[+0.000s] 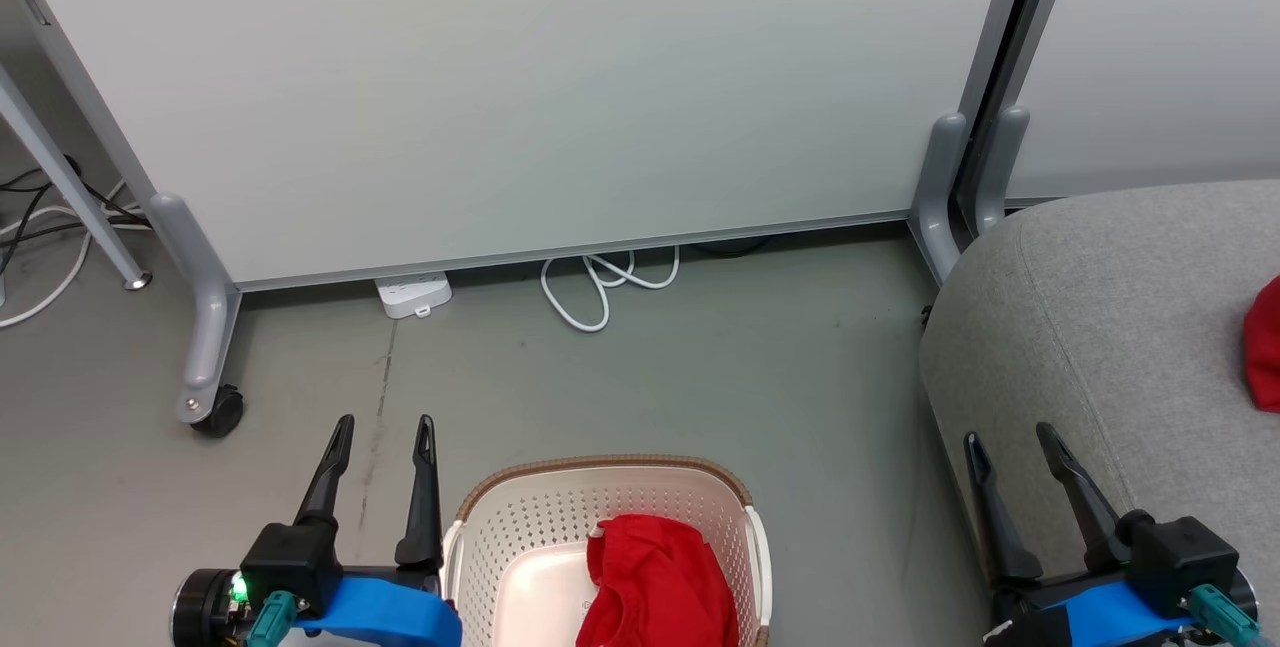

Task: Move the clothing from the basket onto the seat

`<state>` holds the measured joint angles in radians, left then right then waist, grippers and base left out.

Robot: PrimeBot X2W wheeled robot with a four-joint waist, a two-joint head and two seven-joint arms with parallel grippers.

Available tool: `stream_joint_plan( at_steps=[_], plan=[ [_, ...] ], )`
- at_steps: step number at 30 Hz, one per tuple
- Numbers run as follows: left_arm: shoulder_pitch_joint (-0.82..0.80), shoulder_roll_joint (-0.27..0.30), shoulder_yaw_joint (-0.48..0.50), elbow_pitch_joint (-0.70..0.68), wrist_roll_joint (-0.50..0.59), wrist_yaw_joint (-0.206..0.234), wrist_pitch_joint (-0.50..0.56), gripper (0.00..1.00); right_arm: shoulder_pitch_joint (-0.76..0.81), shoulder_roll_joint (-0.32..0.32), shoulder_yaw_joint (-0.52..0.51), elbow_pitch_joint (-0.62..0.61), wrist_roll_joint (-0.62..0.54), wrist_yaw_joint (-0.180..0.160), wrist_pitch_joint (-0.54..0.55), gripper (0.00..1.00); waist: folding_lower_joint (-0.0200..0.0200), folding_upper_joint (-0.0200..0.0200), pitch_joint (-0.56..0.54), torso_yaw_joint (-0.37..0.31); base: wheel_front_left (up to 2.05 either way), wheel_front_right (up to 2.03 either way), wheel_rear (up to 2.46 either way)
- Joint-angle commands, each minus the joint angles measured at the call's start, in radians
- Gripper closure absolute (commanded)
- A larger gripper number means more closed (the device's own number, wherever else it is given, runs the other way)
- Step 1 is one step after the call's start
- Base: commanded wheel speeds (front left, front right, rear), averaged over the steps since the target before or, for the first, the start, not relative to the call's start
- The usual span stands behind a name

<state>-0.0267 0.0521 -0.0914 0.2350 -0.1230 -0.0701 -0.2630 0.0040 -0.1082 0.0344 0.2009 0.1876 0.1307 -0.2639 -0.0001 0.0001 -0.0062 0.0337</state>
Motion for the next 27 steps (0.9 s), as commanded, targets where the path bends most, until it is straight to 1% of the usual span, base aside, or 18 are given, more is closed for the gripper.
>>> stream_joint_plan(
  at_steps=[1, 16, 24, 27],
  plan=[
    [0.006, -0.002, 0.005, 0.004, 0.003, -0.001, -0.003, 0.00, 0.008, 0.003, -0.001, 0.002, 0.008, 0.000, -0.001, 0.00, 0.0001, -0.0001, -0.001, 0.000, 0.00, 0.00, 0.00],
    [-0.003, -0.002, -0.008, 0.021, 0.000, -0.004, -0.003, 0.00, 0.007, 0.009, 0.002, 0.012, 0.009, 0.000, -0.001, 0.00, 0.0001, -0.0001, -0.005, 0.003, 0.00, 0.00, 0.00],
    [-0.064, -0.002, -0.071, 0.066, 0.010, -0.028, -0.003, 0.00, -0.030, -0.004, 0.008, 0.004, 0.013, 0.000, -0.001, 0.00, 0.0001, -0.0001, 0.026, -0.008, 0.00, 0.00, 0.00],
    [-0.107, -0.002, -0.103, 0.094, 0.019, -0.039, -0.003, 0.00, -0.060, -0.011, 0.016, -0.008, 0.013, 0.000, -0.001, 0.00, 0.0001, -0.0001, 0.063, -0.022, 0.00, 0.00, 0.00]
  ],
)
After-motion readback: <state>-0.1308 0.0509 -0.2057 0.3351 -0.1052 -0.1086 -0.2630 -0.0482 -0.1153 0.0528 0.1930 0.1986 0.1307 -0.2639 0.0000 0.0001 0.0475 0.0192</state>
